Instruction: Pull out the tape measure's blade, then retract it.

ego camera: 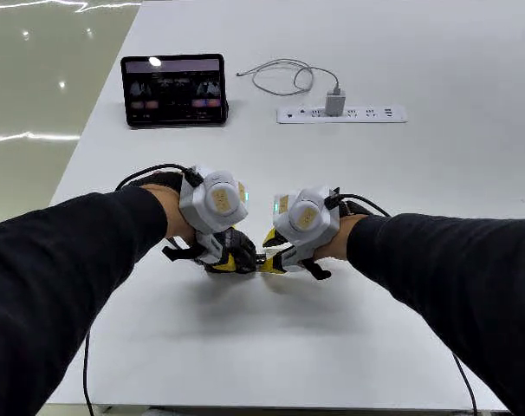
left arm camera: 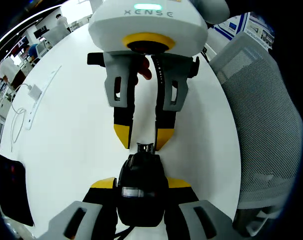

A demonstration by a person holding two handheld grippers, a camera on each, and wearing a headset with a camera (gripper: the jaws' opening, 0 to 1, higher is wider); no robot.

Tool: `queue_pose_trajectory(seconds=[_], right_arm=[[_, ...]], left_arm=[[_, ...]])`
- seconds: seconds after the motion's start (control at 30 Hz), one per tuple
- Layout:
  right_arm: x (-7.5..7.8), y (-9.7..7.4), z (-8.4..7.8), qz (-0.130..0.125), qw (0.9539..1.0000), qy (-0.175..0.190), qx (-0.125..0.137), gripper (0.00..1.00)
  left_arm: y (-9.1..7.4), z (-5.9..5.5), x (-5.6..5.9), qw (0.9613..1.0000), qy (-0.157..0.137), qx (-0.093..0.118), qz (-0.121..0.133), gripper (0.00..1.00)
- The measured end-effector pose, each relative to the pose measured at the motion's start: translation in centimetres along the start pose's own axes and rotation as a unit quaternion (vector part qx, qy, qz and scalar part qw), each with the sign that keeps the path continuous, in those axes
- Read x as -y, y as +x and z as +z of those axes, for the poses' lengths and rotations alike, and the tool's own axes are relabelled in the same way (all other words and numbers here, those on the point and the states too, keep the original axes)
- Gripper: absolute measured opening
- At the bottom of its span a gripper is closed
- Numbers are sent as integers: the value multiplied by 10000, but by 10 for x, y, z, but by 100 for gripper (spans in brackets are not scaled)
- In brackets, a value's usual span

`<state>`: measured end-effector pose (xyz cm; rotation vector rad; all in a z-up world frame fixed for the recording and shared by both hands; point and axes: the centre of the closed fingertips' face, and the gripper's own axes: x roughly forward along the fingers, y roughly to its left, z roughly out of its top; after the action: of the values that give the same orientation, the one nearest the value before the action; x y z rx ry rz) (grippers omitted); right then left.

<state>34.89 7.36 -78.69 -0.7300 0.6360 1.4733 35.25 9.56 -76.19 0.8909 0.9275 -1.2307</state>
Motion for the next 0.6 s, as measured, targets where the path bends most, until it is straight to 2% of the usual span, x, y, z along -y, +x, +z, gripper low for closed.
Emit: queue_pose_trajectory(seconds=[0.37, 0.47, 0.5, 0.6], right_arm=[[-2, 9, 1, 98, 9998, -158, -41, 13], [-2, 9, 1, 151, 9998, -116, -50, 12], [-3, 9, 0, 175, 9996, 187, -133, 12], [-4, 10, 1, 156, 9997, -76, -164, 12]], left_arm=[[0, 0, 1, 10000, -49, 37, -35, 32], [0, 1, 1, 10000, -57, 47, -46, 32], [0, 1, 1, 10000, -59, 50, -47, 32], [-1, 2, 2, 10000, -56, 56, -48, 32]])
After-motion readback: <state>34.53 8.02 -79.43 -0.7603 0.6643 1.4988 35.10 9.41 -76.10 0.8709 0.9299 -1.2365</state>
